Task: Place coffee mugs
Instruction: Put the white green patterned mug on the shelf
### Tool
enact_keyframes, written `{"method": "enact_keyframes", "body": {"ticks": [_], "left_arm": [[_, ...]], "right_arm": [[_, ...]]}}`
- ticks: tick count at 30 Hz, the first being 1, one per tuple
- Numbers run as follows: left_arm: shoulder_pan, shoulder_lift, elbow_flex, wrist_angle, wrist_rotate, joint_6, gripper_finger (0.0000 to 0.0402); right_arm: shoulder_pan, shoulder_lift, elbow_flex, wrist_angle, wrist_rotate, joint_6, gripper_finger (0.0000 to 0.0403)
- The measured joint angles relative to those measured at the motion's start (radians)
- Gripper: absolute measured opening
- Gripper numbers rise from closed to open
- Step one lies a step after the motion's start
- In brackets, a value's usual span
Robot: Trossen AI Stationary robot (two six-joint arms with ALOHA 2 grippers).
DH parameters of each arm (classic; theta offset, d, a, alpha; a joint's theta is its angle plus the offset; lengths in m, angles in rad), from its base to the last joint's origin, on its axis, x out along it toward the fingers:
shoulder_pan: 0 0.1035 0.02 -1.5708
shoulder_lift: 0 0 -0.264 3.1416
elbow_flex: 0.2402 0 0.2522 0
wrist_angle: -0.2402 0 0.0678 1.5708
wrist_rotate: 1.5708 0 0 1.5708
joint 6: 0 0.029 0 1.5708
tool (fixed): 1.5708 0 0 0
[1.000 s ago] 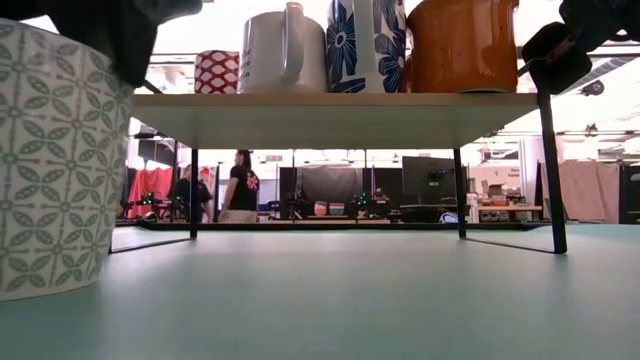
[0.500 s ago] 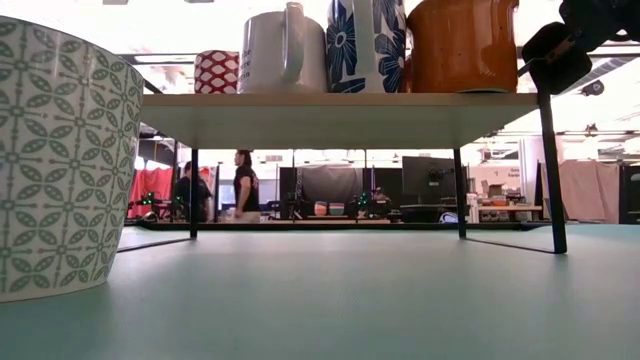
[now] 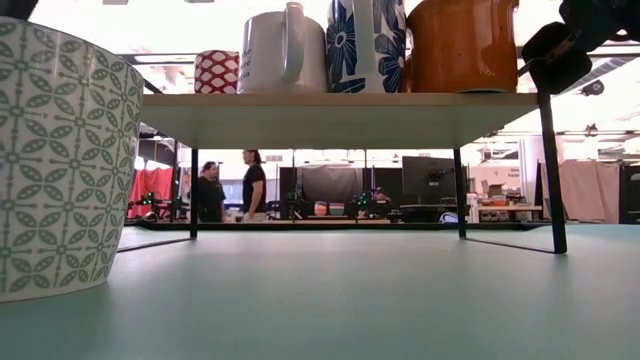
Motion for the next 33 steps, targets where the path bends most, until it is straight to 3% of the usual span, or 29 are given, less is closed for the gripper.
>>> {"method": "enact_keyframes", "body": {"ticks": [9, 17, 22, 27, 33], "left_arm": [[0.0, 0.0, -0.065, 0.022, 0.051, 0.083, 0.0137], [0.006, 0.0, -0.082, 0.114, 0.063, 0.037, 0.0066], [0.007, 0.0, -0.082, 0.118, 0.056, -0.056, 0.0009], [0.011, -0.001, -0.082, 0.129, 0.072, -0.141, 0.0006], [0.024, -0.012, -0.006, 0.101, 0.127, -0.38, 0.0002]], "right_arm": [[0.0, 0.0, 0.0, 0.0, 0.0, 0.0, 0.0068], [0.0, 0.0, 0.0, 0.0, 0.0, 0.0, 0.0068], [0.0, 0.0, 0.0, 0.0, 0.0, 0.0, 0.0068], [0.0, 0.0, 0.0, 0.0, 0.0, 0.0, 0.0068], [0.0, 0.0, 0.0, 0.0, 0.0, 0.0, 0.0068]]}}
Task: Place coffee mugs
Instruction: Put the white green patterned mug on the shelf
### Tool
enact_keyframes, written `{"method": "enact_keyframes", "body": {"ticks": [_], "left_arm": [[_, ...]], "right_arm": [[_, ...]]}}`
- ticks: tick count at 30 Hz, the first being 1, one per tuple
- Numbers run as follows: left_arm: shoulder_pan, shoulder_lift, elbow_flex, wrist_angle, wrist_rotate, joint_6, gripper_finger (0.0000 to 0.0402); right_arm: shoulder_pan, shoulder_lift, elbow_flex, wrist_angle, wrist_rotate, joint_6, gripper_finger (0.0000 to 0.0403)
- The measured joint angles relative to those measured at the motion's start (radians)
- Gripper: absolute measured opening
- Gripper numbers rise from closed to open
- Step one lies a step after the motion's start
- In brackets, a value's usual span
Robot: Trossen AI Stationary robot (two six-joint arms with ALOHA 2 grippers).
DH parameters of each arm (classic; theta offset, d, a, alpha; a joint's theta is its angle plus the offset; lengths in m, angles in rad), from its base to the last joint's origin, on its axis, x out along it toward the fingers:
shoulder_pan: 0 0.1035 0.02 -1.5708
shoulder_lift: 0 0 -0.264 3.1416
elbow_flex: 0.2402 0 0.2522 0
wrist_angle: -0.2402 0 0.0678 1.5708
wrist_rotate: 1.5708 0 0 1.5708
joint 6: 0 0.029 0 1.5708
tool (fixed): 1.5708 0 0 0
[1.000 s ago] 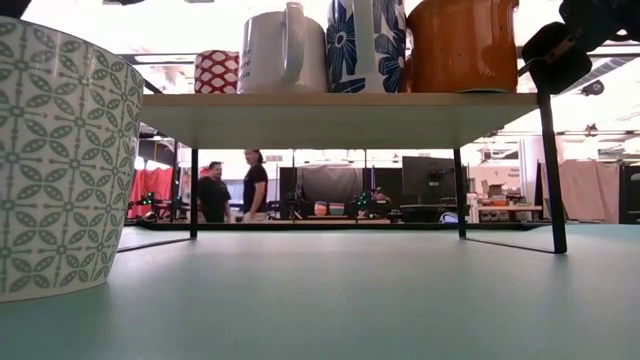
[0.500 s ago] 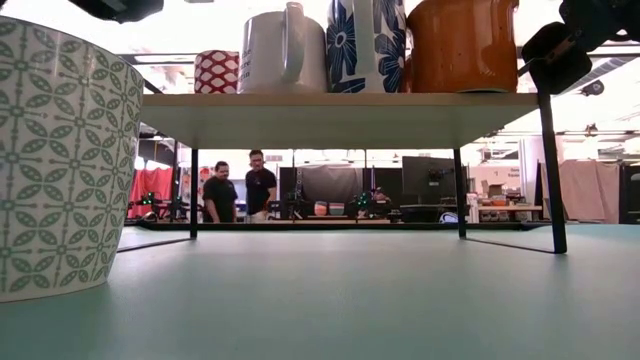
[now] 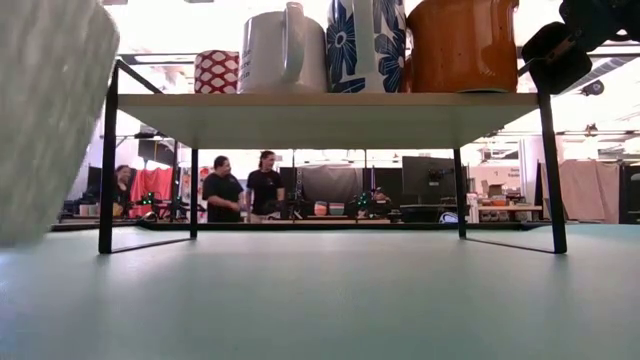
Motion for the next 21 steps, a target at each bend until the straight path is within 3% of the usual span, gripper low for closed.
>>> {"method": "enact_keyframes", "body": {"ticks": [4, 13, 21], "left_arm": [[0.0, -0.005, 0.119, -0.047, -0.016, -0.069, 0.0001], [0.019, -0.005, 0.364, -0.379, -0.23, -0.291, 0.0001], [0.052, -0.005, 0.493, -0.442, -0.374, -0.279, 0.0]], "right_arm": [[0.0, 0.0, 0.0, 0.0, 0.0, 0.0, 0.0068], [0.0, 0.0, 0.0, 0.0, 0.0, 0.0, 0.0068], [0.0, 0.0, 0.0, 0.0, 0.0, 0.0, 0.0068]]}}
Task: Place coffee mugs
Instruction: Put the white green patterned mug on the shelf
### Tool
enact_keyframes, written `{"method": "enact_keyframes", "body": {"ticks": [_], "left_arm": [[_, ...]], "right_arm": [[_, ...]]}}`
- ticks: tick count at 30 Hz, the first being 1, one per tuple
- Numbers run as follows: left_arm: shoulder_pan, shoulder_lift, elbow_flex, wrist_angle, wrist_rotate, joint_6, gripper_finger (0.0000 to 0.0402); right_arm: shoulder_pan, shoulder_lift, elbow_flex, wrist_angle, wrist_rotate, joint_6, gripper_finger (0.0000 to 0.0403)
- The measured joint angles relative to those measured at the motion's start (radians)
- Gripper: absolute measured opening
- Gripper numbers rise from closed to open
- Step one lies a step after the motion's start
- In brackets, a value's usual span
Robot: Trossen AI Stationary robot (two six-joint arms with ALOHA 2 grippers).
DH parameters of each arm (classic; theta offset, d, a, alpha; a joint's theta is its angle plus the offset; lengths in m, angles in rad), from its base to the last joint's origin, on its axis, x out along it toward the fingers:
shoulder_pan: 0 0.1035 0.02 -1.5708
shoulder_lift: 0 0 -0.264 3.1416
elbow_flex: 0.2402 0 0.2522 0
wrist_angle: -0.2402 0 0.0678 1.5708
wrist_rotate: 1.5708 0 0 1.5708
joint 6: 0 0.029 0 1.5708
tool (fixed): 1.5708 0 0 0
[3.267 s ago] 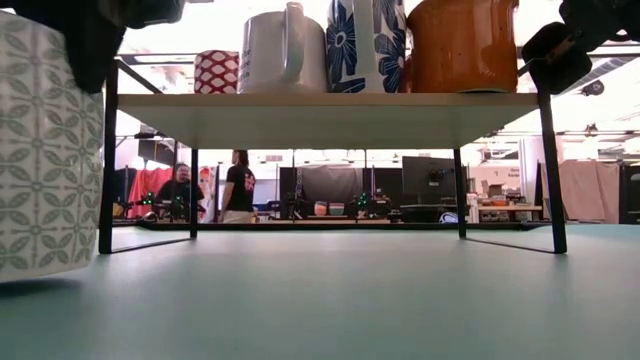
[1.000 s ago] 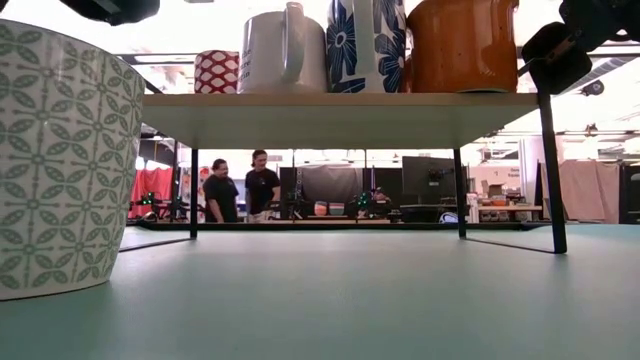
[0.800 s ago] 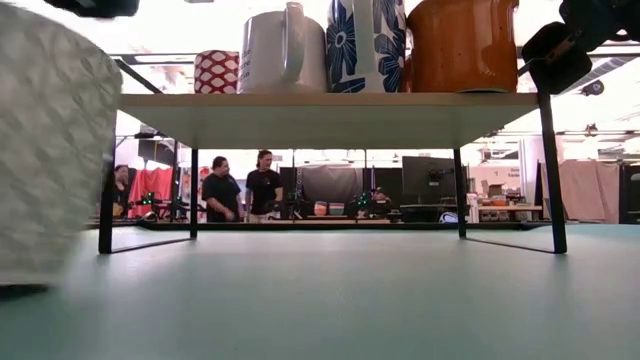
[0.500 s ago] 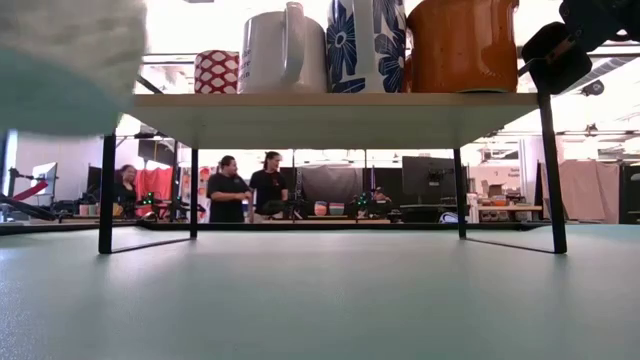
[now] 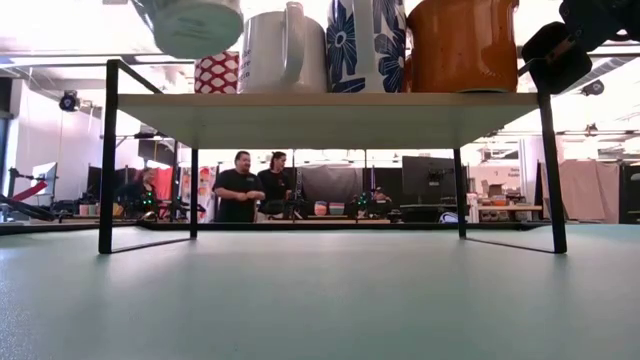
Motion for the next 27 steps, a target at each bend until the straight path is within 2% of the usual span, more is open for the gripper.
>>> {"method": "enact_keyframes", "body": {"ticks": [10, 20, 27], "left_arm": [[0.061, -0.01, -0.043, -0.002, -0.006, 0.02, 0.0], [0.086, -0.081, -0.071, -0.002, -0.007, 0.02, 0.0], [0.112, -0.171, -0.208, -0.003, -0.006, 0.018, 0.0]], "right_arm": [[0.0, 0.0, 0.0, 0.0, 0.0, 0.0, 0.0068], [0.0, 0.0, 0.0, 0.0, 0.0, 0.0, 0.0068], [0.0, 0.0, 0.0, 0.0, 0.0, 0.0, 0.0068]]}}
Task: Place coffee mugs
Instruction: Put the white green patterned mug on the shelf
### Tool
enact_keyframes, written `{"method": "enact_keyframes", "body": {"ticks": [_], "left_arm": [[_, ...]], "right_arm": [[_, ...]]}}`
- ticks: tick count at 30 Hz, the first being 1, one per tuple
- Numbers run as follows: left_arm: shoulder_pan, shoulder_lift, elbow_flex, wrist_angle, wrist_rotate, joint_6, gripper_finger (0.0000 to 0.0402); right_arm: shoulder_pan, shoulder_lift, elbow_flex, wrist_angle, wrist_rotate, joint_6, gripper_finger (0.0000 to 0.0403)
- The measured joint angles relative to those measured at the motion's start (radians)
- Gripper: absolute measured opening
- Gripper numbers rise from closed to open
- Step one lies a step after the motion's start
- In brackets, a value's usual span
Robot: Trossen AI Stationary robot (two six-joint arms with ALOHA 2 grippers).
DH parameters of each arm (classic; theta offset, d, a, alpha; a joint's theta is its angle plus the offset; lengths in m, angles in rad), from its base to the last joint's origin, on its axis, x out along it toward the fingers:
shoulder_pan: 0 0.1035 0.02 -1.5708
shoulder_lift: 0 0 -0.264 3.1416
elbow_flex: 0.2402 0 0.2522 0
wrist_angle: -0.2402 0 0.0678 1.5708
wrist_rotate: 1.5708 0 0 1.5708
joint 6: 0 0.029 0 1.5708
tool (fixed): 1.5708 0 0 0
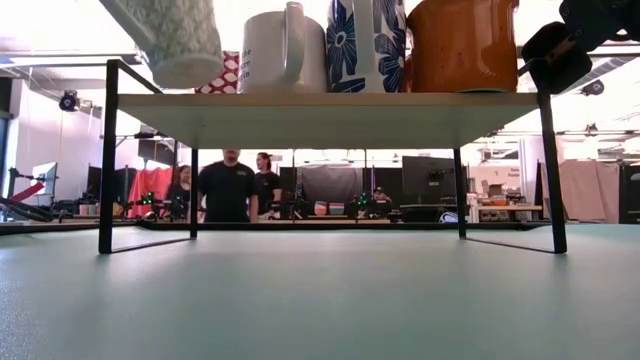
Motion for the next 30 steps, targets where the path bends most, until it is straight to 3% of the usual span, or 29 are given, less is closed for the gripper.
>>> {"method": "enact_keyframes", "body": {"ticks": [10, 20, 30], "left_arm": [[0.067, -0.049, -0.094, 0.001, 0.0, 0.072, 0.0], [0.142, -0.052, -0.099, 0.001, 0.0, 0.208, 0.0006], [0.154, -0.051, -0.1, 0.001, 0.056, 0.212, 0.0007]], "right_arm": [[0.0, 0.0, 0.0, 0.0, 0.0, 0.0, 0.0068], [0.0, 0.0, 0.0, 0.0, 0.0, 0.0, 0.0068], [0.0, 0.0, 0.0, 0.0, 0.0, 0.0, 0.0068]]}}
